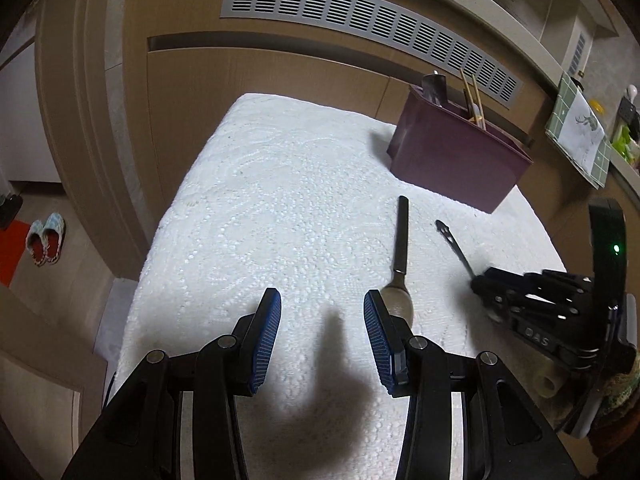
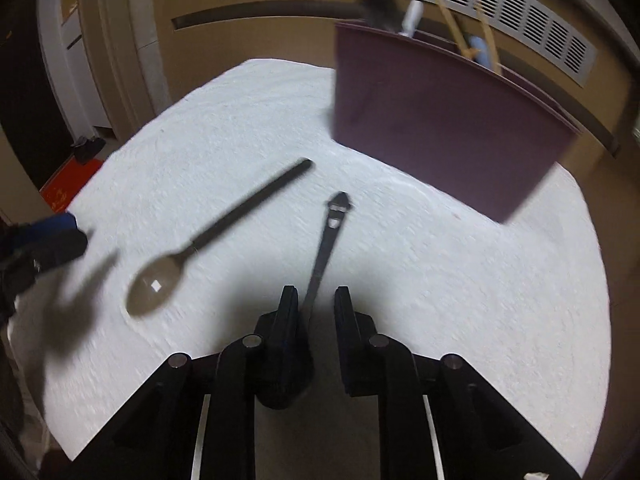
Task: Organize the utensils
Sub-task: 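Reach the left gripper to the dark long-handled spoon while the right reaches the smiley-handle spoon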
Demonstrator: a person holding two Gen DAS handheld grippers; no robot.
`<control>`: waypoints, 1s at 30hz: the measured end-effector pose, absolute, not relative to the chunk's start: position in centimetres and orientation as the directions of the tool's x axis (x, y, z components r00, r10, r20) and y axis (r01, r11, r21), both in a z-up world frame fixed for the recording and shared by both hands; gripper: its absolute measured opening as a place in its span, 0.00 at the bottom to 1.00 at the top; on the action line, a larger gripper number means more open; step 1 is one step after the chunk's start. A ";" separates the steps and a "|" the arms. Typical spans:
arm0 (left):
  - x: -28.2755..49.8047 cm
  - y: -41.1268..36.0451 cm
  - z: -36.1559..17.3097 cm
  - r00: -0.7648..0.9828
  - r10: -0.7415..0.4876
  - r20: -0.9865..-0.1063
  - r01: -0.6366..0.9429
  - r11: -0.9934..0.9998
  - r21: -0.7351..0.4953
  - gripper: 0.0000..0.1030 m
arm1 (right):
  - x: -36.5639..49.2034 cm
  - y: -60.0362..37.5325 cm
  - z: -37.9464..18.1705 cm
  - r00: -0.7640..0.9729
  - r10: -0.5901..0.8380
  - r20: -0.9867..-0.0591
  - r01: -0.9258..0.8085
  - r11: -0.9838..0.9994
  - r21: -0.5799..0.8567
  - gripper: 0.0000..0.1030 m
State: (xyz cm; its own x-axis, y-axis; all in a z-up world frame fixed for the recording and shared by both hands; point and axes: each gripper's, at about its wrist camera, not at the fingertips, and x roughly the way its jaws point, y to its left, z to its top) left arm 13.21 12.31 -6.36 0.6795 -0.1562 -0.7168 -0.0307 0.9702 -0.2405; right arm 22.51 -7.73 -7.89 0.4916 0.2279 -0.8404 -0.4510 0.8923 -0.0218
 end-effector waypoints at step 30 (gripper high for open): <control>15.2 6.5 -7.8 0.572 -0.239 -0.785 0.108 0.970 -0.217 0.43 | 19.3 -15.6 -8.4 0.476 0.377 -0.794 -0.583 0.812 0.036 0.31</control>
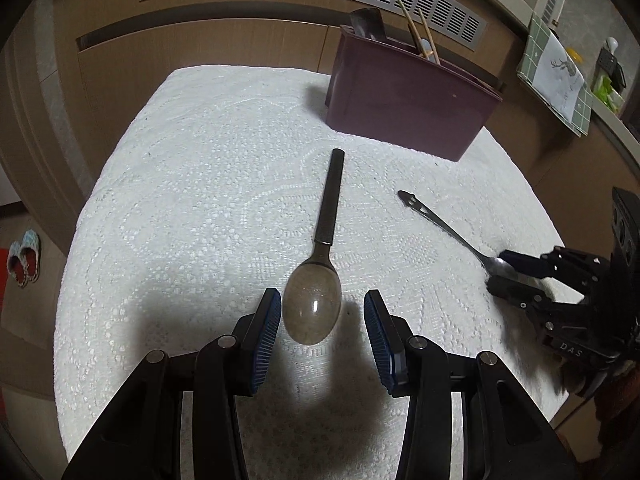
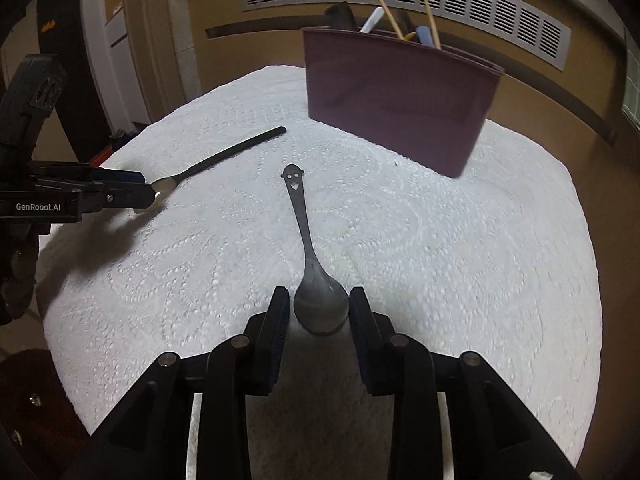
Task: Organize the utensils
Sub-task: 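Reach the left gripper to the dark long-handled spoon while the right reaches the smiley-handle spoon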
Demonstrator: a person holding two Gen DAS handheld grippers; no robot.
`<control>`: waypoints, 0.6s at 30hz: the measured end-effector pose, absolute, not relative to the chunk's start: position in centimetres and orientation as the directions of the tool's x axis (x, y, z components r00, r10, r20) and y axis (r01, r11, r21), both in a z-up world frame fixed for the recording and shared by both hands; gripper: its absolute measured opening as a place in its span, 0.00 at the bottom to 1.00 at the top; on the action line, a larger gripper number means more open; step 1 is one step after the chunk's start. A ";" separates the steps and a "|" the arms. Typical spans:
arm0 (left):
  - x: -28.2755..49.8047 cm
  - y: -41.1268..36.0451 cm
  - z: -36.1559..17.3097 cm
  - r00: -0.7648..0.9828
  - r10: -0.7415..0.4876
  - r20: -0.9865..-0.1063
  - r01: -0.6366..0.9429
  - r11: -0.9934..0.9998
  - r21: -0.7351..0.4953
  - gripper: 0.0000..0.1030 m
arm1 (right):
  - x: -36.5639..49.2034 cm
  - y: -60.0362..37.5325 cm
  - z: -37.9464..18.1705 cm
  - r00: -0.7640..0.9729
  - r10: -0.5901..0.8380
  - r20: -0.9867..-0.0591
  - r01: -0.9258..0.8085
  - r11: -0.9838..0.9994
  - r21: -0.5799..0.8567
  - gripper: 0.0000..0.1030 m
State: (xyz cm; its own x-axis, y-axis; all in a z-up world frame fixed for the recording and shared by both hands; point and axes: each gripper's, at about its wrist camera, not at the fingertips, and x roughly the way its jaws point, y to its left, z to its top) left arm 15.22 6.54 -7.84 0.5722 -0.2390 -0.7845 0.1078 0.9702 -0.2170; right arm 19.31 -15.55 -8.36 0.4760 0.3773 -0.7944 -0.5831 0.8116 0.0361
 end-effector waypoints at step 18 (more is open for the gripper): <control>21.6 4.7 -6.6 0.577 -0.235 -0.782 0.183 0.971 -0.157 0.41 | 19.4 -17.0 -8.1 0.523 0.366 -0.770 -0.498 0.864 0.072 0.25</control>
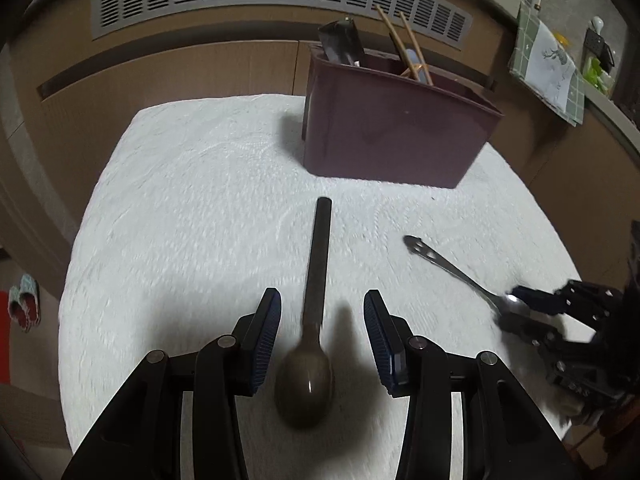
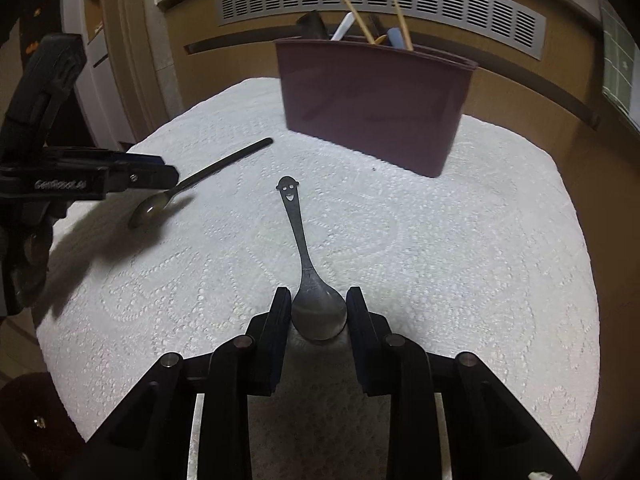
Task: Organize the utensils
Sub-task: 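Reach the left gripper to the dark long-handled spoon while the right reaches the smiley-handle spoon, then grasp the dark spoon handle with the left gripper while the right grasps the smiley-handle spoon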
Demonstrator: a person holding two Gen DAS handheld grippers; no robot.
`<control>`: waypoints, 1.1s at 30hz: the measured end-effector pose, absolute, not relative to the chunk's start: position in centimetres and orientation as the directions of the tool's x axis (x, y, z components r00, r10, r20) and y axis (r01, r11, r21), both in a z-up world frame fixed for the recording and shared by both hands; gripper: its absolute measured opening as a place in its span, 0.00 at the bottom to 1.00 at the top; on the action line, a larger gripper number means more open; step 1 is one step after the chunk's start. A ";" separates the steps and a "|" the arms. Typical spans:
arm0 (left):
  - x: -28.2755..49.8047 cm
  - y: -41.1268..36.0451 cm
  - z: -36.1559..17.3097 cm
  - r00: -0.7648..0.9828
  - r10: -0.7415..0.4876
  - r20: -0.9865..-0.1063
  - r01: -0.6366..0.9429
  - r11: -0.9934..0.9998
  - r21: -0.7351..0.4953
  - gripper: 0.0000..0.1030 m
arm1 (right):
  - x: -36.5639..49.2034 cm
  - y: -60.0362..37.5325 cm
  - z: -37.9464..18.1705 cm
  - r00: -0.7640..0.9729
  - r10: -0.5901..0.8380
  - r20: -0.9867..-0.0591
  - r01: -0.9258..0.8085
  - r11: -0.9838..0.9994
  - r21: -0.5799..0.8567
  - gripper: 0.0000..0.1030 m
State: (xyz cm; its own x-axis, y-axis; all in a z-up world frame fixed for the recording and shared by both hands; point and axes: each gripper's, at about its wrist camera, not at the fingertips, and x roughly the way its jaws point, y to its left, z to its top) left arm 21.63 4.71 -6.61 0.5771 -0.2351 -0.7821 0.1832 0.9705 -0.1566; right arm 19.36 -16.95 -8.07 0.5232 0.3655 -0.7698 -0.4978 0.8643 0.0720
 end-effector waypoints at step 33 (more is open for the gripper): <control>19.2 0.4 -7.4 0.449 -0.204 -0.870 0.225 0.968 -0.111 0.12 | 18.2 -21.4 2.5 0.810 0.287 -0.511 -0.298 0.952 0.063 0.24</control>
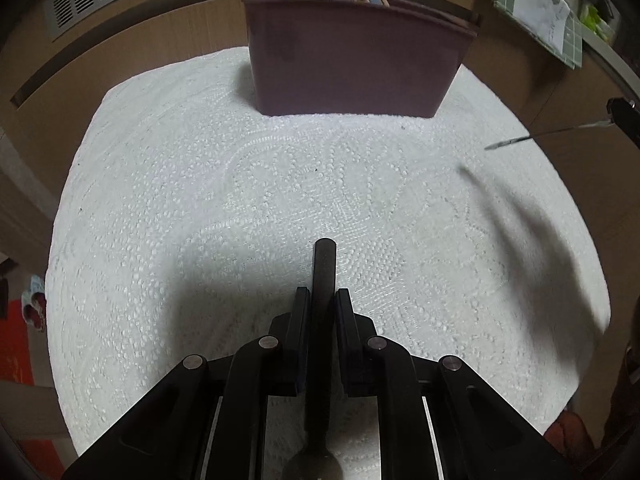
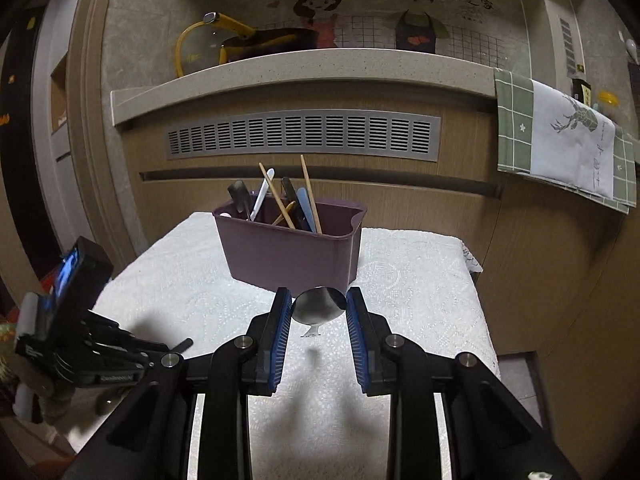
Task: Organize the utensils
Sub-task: 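Grasp the dark spoon handle with the left gripper while the right grasps the smiley-handle spoon, then lift both spoons over the purple caddy and open both grippers to drop them in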
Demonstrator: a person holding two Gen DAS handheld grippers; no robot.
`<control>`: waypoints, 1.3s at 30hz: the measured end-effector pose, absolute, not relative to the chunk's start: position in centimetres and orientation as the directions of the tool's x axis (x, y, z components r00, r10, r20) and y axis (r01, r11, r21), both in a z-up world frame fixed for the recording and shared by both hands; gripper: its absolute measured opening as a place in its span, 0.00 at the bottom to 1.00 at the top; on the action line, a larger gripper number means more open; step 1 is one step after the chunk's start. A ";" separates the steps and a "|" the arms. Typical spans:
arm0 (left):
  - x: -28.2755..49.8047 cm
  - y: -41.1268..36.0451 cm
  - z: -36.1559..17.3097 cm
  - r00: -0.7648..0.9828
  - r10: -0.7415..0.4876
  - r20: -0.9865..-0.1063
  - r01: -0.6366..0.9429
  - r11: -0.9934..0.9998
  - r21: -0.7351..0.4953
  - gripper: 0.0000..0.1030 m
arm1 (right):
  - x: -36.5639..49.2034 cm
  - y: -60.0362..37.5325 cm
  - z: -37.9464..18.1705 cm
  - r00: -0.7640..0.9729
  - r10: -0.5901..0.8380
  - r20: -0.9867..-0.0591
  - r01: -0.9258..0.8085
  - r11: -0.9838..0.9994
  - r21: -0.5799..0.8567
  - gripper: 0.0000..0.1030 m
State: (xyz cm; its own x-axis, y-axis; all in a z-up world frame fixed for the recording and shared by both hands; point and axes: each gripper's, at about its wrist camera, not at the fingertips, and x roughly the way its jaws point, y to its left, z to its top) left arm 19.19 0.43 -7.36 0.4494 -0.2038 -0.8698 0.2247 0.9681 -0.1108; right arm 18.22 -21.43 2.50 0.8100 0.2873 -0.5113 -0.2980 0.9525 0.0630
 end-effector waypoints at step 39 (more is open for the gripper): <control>15.3 2.2 21.3 0.918 -0.342 -0.199 0.315 0.936 -0.158 0.03 | 17.8 -23.2 18.3 0.888 0.326 -0.324 -0.348 0.937 -0.010 0.24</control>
State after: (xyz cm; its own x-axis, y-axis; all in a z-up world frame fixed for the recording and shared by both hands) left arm 15.28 2.21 21.31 0.9182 -0.3423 -0.1992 0.3146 0.9360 -0.1581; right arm 17.81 -23.24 18.29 0.8882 0.3263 -0.3235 -0.3481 0.9374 -0.0102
